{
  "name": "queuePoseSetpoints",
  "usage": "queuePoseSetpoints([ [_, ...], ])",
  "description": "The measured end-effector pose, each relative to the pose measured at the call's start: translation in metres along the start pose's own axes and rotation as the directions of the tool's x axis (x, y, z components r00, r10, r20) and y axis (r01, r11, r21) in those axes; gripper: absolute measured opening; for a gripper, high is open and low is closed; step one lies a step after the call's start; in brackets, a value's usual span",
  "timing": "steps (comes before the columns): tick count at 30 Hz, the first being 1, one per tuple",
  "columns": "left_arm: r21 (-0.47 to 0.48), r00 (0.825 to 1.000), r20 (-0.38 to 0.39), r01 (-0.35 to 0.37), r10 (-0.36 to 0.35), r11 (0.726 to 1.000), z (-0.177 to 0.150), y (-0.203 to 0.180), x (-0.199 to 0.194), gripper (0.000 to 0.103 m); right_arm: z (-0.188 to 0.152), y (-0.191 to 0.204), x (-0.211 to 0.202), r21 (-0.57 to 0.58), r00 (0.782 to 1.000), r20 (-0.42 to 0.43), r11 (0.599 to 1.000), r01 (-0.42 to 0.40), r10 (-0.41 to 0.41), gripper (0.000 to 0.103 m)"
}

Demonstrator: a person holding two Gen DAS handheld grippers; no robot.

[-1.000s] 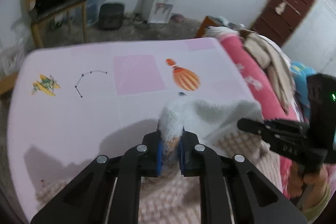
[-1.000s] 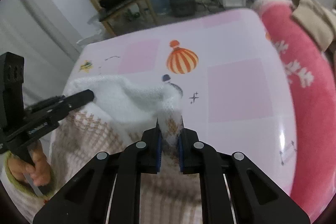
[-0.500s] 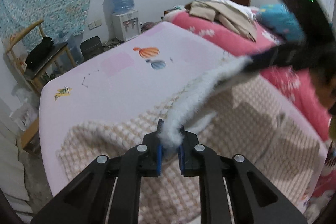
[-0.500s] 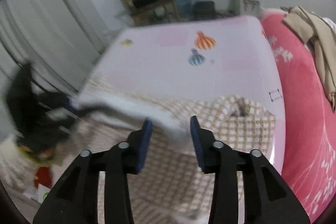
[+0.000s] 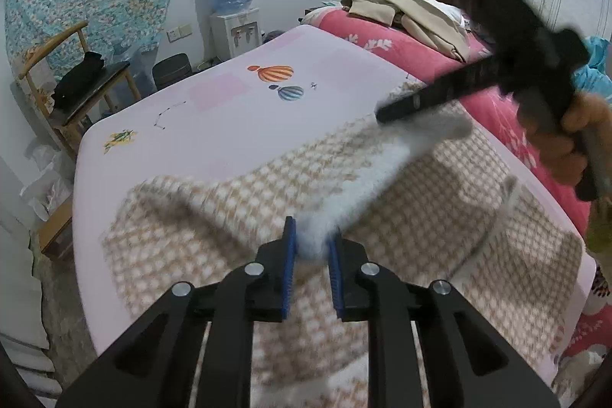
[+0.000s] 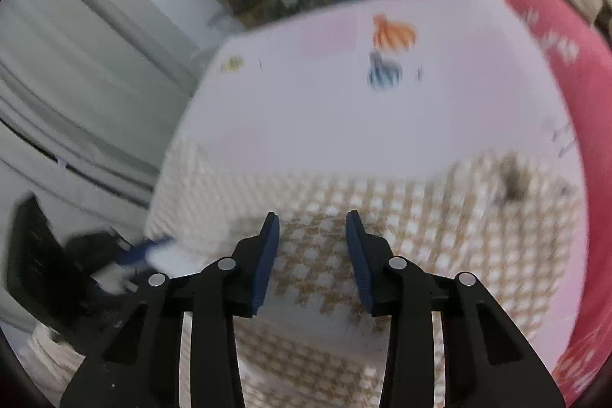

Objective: Fold large clothes
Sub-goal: 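Carry the held edge over the coat body with both tools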

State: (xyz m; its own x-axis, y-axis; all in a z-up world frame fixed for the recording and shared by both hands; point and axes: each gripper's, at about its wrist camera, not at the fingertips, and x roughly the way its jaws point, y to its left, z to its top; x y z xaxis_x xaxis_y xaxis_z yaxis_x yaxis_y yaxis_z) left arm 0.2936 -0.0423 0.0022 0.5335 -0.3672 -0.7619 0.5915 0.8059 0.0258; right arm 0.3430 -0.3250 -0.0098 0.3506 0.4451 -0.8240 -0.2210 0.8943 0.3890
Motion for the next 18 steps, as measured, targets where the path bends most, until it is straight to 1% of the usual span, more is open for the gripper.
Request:
queuePoseSetpoints([
  [3, 0.002, 1.000, -0.001, 0.015, -0.015, 1.000, -0.015, 0.004, -0.016, 0.019, -0.022, -0.004, 0.008, -0.040, 0.998, -0.043, 0.998, 0.052, -0.053, 0.033],
  [5, -0.006, 1.000, 0.003, 0.010, -0.010, 1.000, -0.025, 0.010, -0.027, 0.019, -0.033, -0.007, 0.007, -0.082, 0.996, -0.048, 0.994, 0.076, -0.080, 0.033],
  [6, -0.015, 1.000, 0.005, 0.013, -0.013, 1.000, -0.027, 0.013, -0.030, 0.019, -0.037, -0.006, 0.004, -0.103, 0.995, -0.047, 0.991, 0.086, -0.091, 0.033],
  [8, -0.063, 0.999, 0.026, 0.037, -0.036, 0.997, -0.029, 0.023, -0.040, 0.019, -0.044, -0.005, -0.003, -0.123, 0.994, -0.048, 0.988, 0.097, -0.103, 0.033],
  [9, -0.095, 0.997, 0.049, 0.062, -0.058, 0.994, -0.026, 0.029, -0.044, 0.019, -0.044, -0.006, -0.006, -0.123, 0.994, -0.046, 0.988, 0.096, -0.102, 0.033],
  [10, -0.111, 0.996, 0.065, 0.071, -0.065, 0.991, -0.022, 0.032, -0.046, 0.019, -0.043, -0.006, -0.013, -0.118, 0.995, -0.032, 0.989, 0.092, -0.096, 0.033],
  [12, -0.154, 0.990, 0.112, 0.099, -0.082, 0.983, -0.007, 0.038, -0.047, 0.019, -0.039, -0.009, -0.030, -0.106, 0.995, 0.026, 0.989, 0.101, -0.098, 0.033],
  [14, -0.176, 0.983, 0.142, 0.138, -0.114, 0.975, 0.009, 0.037, -0.040, 0.019, -0.031, -0.016, -0.045, -0.059, 0.994, 0.080, 0.995, 0.079, -0.074, 0.034],
  [17, -0.167, 0.979, 0.132, 0.175, -0.154, 0.970, 0.031, 0.026, -0.018, 0.019, -0.019, -0.026, -0.051, 0.013, 0.993, 0.116, 0.999, 0.036, -0.037, 0.032],
  [18, -0.156, 0.975, 0.105, 0.211, -0.196, 0.965, 0.036, 0.021, -0.006, 0.019, -0.018, -0.029, -0.049, 0.025, 0.993, 0.114, 0.999, 0.031, -0.034, 0.029],
])
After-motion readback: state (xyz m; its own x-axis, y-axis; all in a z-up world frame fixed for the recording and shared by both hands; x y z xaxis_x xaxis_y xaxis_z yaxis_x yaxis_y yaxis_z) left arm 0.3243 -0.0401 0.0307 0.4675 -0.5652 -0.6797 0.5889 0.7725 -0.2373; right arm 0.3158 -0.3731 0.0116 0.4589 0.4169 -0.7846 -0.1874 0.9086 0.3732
